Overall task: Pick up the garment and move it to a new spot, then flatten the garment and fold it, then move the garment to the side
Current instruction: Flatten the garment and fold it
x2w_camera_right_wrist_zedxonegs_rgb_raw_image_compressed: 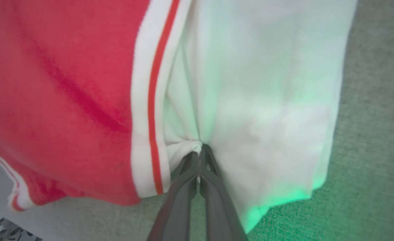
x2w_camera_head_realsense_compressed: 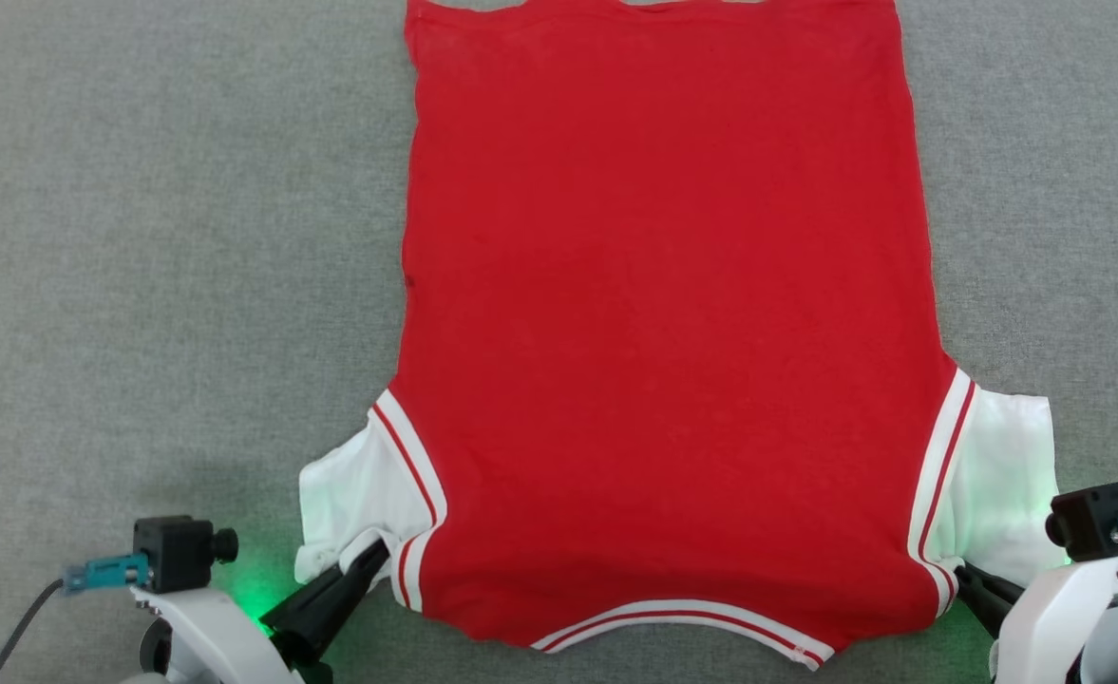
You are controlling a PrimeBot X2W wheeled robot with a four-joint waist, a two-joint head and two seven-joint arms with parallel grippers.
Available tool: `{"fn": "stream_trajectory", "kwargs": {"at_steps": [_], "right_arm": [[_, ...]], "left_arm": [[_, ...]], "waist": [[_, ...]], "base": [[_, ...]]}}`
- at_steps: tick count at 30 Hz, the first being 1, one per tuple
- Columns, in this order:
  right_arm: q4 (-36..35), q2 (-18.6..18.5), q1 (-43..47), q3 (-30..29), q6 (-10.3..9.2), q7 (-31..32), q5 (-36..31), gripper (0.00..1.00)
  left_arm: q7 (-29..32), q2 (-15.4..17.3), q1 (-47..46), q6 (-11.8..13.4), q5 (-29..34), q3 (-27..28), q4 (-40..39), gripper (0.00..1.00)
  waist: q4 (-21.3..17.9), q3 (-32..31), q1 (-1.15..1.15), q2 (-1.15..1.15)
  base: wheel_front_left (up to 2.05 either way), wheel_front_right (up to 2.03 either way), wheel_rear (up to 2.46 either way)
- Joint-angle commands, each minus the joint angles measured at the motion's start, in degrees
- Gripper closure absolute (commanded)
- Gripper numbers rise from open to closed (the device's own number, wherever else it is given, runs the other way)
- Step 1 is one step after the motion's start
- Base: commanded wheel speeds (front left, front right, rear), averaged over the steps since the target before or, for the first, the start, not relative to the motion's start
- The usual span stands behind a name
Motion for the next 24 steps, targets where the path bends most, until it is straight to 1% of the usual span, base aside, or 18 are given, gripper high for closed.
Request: {"fn": "stream_trajectory", "kwargs": {"at_steps": [1, 4, 6, 7, 8, 9, 12, 13, 14, 15, 18, 19, 22, 24], "right_arm": [[6.1, 0.6, -0.5, 2.6, -0.33, -0.1, -1.1, 1.00], [8.5, 0.3, -1.6, 3.9, -0.39, -1.4, -1.2, 1.00], [8.7, -0.1, -2.0, 4.9, -0.40, -2.6, -1.1, 1.00], [8.2, -0.5, -2.4, 5.3, -0.40, -3.3, -1.3, 0.75], [7.3, -1.3, -2.5, 5.6, -0.39, -3.9, -1.6, 0.53], [6.1, -2.0, -2.4, 5.5, -0.40, -4.3, -1.8, 0.00], [0.1, -3.0, -0.8, 2.8, -0.38, -2.9, -0.3, 0.00], [0.1, -3.0, -0.8, 2.8, -0.38, -2.9, -0.3, 0.00], [-6.0, -4.8, 1.0, 1.1, -0.34, -0.5, 1.1, 0.00], [-9.5, -5.5, 1.5, 0.3, -0.17, 0.9, 2.2, 0.00], [-18.5, -7.3, 1.0, -5.5, -0.17, 6.2, 4.8, 0.00], [-18.5, -7.3, 1.0, -5.5, -0.17, 6.2, 4.8, 0.00], [-23.6, -8.4, -3.7, -11.8, -0.17, 12.0, 7.9, 0.00], [-23.8, -8.9, -8.6, -15.1, -0.17, 15.4, 9.8, 0.00]], "left_arm": [[0.3, -1.4, -0.8, 0.3, 0.1, -1.0, 2.2, 1.00], [0.2, -2.0, -1.7, 0.4, 0.2, -1.9, 3.5, 1.00], [0.0, -2.3, -1.9, 0.4, -0.1, -2.3, 3.9, 1.00], [-0.2, -2.3, -2.0, 0.4, -0.3, -2.4, 4.0, 1.00], [-0.3, -2.3, -2.0, 0.4, -0.6, -2.5, 3.9, 1.00], [-0.5, -2.3, -1.9, 0.4, -0.7, -2.6, 3.7, 1.00], [-1.1, -2.3, -1.2, 0.4, -0.9, -2.5, 2.7, 1.00], [-1.1, -2.3, -1.2, 0.4, -0.9, -2.5, 2.7, 1.00], [-1.5, -2.1, -0.8, 0.2, -0.8, -2.4, 1.9, 1.00], [-1.6, -2.0, -0.7, 0.2, -0.5, -2.3, 1.4, 1.00], [-1.9, -2.2, -0.9, 0.2, 0.5, -2.4, 0.0, 1.00], [-1.9, -2.2, -0.9, 0.2, 0.5, -2.4, 0.0, 1.00], [-2.0, -2.3, -2.0, 0.2, 1.5, -2.5, -1.6, 1.00], [-2.1, -2.5, -3.2, 0.2, 2.0, -2.8, -2.4, 1.00]], "waist": [[0.1, 0.4, 0.00, 0.00], [-0.1, 0.5, 0.00, 0.00], [-0.4, 0.4, 0.00, 0.00], [-0.5, 0.3, 0.00, 0.00], [-0.6, 0.1, 0.00, 0.00], [-0.6, -0.2, 0.00, 0.00], [-0.6, -0.9, 0.00, 0.00], [-0.6, -0.9, 0.00, 0.00], [-0.4, -1.1, 0.00, 0.00], [-0.3, -1.0, 0.00, 0.00], [0.5, -0.6, 0.00, 0.00], [0.5, -0.6, 0.00, 0.00], [1.7, 0.5, 0.00, 0.00], [2.7, 1.6, 0.00, 0.00]], "base": [[0.00, 0.00, 0.00], [0.00, 0.00, 0.00], [0.00, 0.00, 0.00], [0.00, 0.00, 0.00], [0.00, 0.00, 0.00], [0.00, 0.00, 0.00], [0.00, 0.00, 0.00], [0.00, 0.00, 0.00], [0.00, 0.00, 0.00], [0.00, 0.00, 0.00], [0.00, 0.00, 0.00], [0.00, 0.00, 0.00], [0.00, 0.00, 0.00], [0.00, 0.00, 0.00]]}}
